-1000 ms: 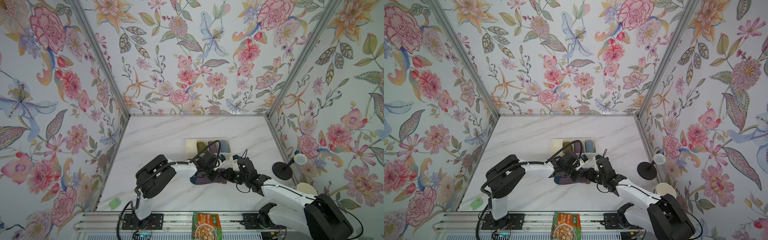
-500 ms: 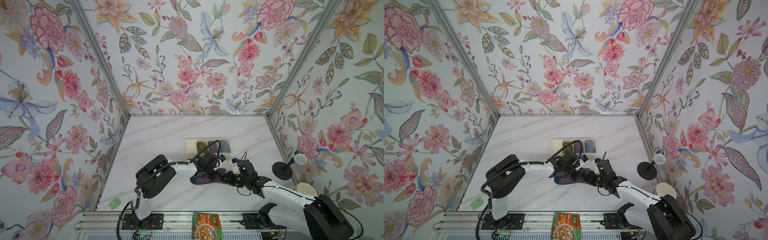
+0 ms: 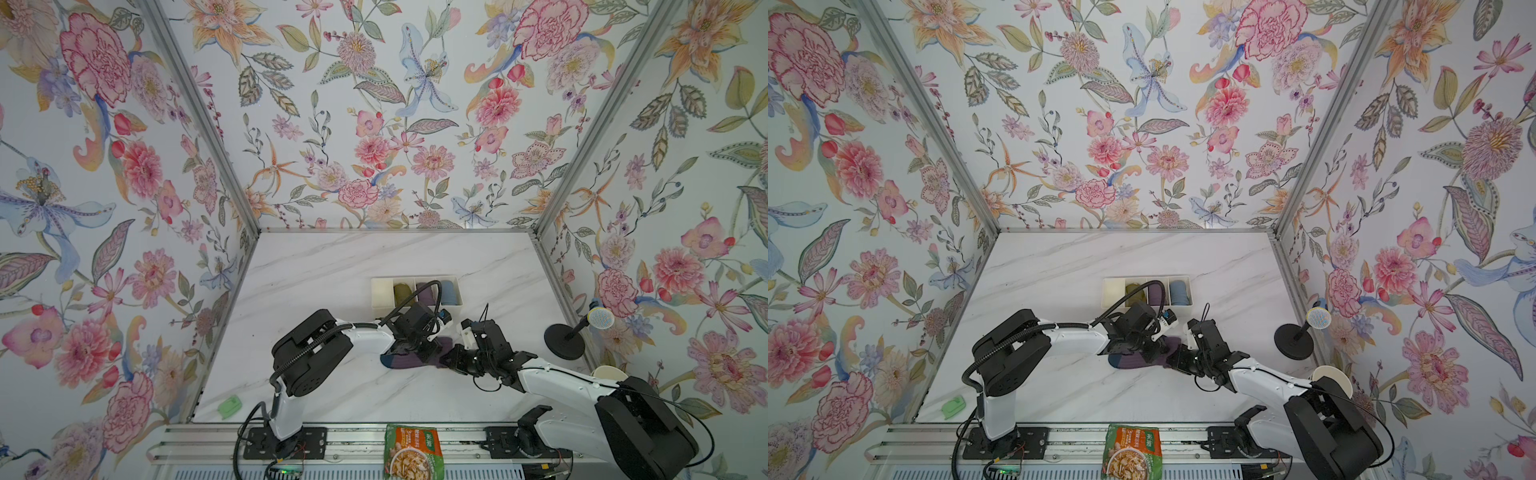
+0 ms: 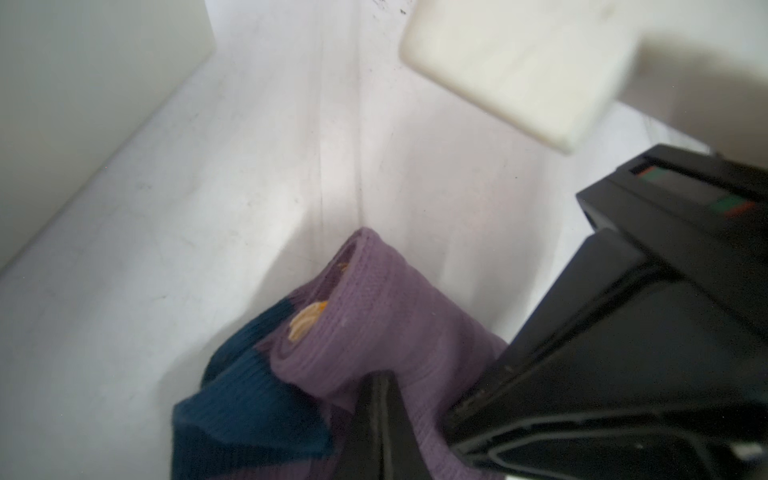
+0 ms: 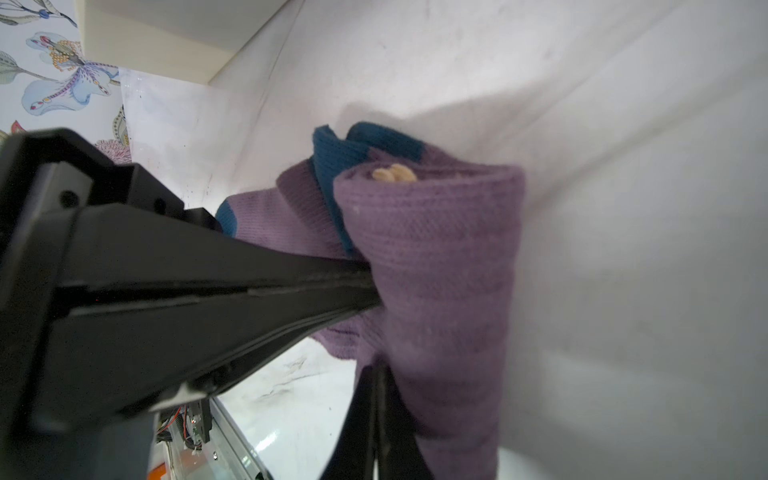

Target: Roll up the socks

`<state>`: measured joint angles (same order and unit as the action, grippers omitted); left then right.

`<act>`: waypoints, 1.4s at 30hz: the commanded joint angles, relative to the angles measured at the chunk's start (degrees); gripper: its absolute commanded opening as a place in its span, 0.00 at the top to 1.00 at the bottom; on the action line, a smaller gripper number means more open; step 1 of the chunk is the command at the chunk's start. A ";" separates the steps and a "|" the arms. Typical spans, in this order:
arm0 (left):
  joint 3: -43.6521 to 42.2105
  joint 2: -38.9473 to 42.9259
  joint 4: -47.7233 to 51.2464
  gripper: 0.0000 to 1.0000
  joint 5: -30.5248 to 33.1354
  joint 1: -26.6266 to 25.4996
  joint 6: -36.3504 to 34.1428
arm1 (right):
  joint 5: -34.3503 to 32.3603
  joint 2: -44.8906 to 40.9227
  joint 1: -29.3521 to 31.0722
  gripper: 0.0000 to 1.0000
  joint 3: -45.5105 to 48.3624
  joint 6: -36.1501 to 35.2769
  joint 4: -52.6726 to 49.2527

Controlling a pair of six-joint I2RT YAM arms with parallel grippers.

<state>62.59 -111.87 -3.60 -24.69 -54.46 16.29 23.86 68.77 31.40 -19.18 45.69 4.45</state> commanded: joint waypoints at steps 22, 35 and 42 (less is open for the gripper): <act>-0.58 -1.31 3.85 1.00 0.78 -0.95 0.32 | 1.50 -7.61 -8.46 0.69 1.49 -2.89 -6.90; -1.85 -0.89 2.83 1.00 -0.38 -0.66 0.98 | 4.55 -3.67 -10.03 0.69 4.47 -1.67 1.35; -2.97 -0.70 1.50 1.00 -1.76 -0.26 1.64 | 5.15 -1.18 -10.21 0.69 5.20 -1.14 4.99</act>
<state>61.58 -111.87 -5.21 -25.21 -54.43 17.21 28.34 66.32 21.50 -14.87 43.97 6.79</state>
